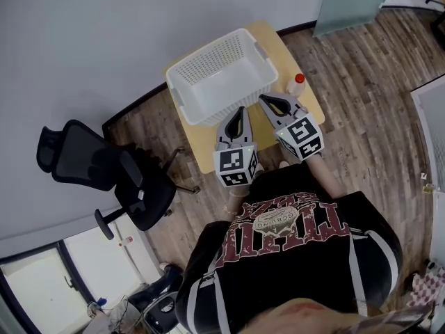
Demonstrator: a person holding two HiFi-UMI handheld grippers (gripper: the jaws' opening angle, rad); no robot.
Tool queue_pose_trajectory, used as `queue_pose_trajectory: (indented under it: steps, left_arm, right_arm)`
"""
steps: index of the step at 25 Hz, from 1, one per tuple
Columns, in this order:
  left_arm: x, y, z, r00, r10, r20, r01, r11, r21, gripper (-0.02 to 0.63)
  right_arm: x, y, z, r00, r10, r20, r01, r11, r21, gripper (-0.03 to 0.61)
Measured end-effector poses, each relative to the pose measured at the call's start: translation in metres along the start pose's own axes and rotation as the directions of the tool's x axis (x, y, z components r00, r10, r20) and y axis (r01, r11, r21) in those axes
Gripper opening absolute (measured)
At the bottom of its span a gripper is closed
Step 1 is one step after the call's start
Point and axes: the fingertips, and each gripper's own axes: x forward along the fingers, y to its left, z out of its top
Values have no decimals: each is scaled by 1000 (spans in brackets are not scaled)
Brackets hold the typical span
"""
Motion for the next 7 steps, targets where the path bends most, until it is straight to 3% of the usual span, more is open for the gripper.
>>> queue_pose_trajectory:
  steps: [7]
  left_arm:
    - [3, 1, -3, 1000, -2, -5, 2, 1000, -2, 28]
  right_arm:
    - [3, -2, -4, 1000, 3, -8, -3, 1000, 0, 15]
